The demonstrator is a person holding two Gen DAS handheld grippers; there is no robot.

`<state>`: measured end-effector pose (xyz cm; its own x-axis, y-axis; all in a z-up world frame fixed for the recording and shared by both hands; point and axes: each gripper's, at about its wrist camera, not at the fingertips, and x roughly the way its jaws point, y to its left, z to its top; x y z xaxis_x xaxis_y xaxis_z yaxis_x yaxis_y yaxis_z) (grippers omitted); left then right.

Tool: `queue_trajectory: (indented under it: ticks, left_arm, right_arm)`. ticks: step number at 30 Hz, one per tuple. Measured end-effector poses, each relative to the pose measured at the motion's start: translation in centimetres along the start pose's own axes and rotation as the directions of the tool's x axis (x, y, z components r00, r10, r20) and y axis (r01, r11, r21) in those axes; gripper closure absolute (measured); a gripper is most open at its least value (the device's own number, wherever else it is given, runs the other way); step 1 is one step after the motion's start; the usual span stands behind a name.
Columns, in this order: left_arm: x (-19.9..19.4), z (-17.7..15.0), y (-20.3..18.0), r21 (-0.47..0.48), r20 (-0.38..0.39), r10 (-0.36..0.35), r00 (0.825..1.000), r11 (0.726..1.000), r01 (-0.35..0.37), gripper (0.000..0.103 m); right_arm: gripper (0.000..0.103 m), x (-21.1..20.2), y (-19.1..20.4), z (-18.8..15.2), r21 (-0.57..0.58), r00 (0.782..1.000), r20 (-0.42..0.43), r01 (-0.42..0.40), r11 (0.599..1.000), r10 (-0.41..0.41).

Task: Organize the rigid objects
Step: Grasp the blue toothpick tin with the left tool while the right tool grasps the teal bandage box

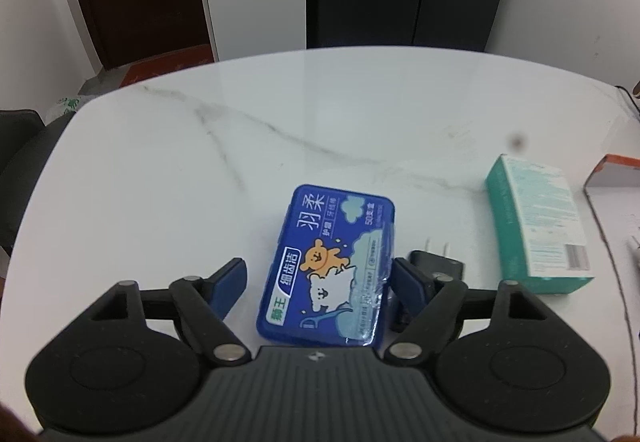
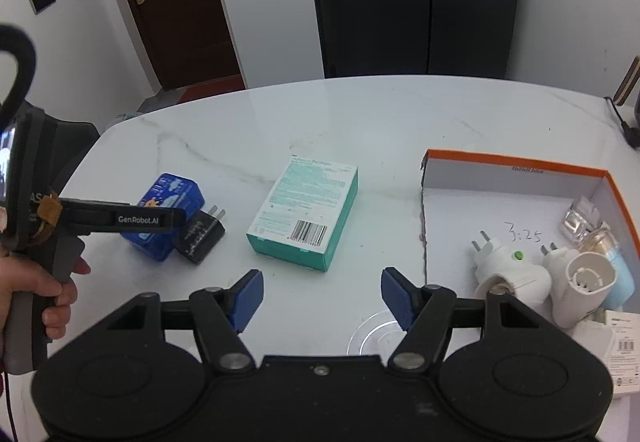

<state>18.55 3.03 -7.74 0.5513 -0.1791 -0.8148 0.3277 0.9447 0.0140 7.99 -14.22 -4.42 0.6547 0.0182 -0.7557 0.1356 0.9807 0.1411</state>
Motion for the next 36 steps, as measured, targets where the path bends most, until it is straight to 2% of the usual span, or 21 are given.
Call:
queue_trajectory:
  ticks: [3, 4, 5, 10, 14, 19, 22, 24, 27, 29, 30, 31, 36]
  left_arm:
    - [0.8, -0.1, 0.3, -0.013, -0.005, -0.003, 1.0, 1.0, 0.003, 0.024]
    - [0.8, -0.1, 0.2, -0.01, 0.009, 0.007, 1.0, 1.0, -0.007, 0.028]
    - [0.7, -0.1, 0.1, -0.005, 0.022, 0.017, 1.0, 1.0, -0.017, 0.039]
    - [-0.5, -0.7, 0.3, -0.049, 0.035, 0.029, 0.999, 0.998, -0.028, 0.04]
    - [-2.2, -1.4, 0.5, -0.084, 0.047, 0.042, 0.998, 0.996, -0.038, 0.04]
    - [-3.7, -2.1, 0.1, -0.083, 0.058, 0.062, 0.996, 0.995, -0.057, 0.04]
    - [-4.0, -2.1, 0.4, -0.104, 0.053, 0.046, 0.998, 0.994, -0.04, 0.04]
    - [-4.3, -2.3, 0.3, -0.113, 0.055, 0.043, 0.998, 0.993, -0.036, 0.04]
    - [-4.2, -2.4, 0.3, -0.127, 0.063, 0.03, 0.998, 0.992, -0.022, 0.04]
    - [-4.2, -2.4, 0.2, -0.124, 0.068, 0.031, 0.997, 0.992, -0.023, 0.04]
    - [-4.2, -2.5, 0.2, -0.123, 0.067, 0.032, 0.997, 0.992, -0.023, 0.04]
    - [-4.3, -2.5, 0.1, -0.124, 0.068, 0.033, 0.997, 0.992, -0.025, 0.04]
    - [-4.8, -2.6, -0.1, -0.119, 0.08, 0.033, 0.996, 0.993, -0.024, 0.04]
  right_arm:
    - [0.024, 1.0, 0.0, 0.4, 0.023, 1.0, 0.001, 0.001, 1.0, -0.001]
    - [0.024, 1.5, 0.1, 0.7, 0.032, 1.0, -0.006, 0.001, 0.999, 0.0]
    - [0.023, 2.0, 0.2, 0.9, 0.051, 1.0, -0.015, -0.002, 0.999, 0.002]
    - [0.02, 4.8, 0.3, 2.7, 0.171, 1.0, -0.022, -0.013, 0.985, 0.017]
    - [0.02, 7.3, 1.4, 4.3, 0.188, 0.999, -0.049, 0.005, 0.982, 0.004]
    - [0.011, 10.1, 3.8, 5.7, 0.113, 0.991, -0.053, 0.124, 0.986, -0.119]
    - [0.01, 11.2, 4.9, 6.0, 0.037, 0.977, -0.051, 0.208, 0.977, -0.206]
    - [0.011, 11.6, 4.6, 6.1, 0.035, 0.969, -0.07, 0.241, 0.97, -0.238]
    - [0.011, 11.5, 2.6, 6.0, 0.124, 0.96, -0.094, 0.276, 0.953, -0.265]
    - [0.011, 12.2, 1.7, 5.8, 0.129, 0.969, -0.15, 0.218, 0.967, -0.198]
    - [0.015, 12.3, 1.3, 5.6, 0.139, 0.973, -0.159, 0.191, 0.972, -0.169]
    - [0.019, 11.9, 1.0, 5.3, 0.141, 0.977, -0.144, 0.18, 0.973, -0.16]
    - [0.019, 8.9, 1.5, 3.5, 0.059, 0.993, -0.07, 0.096, 0.994, -0.092]
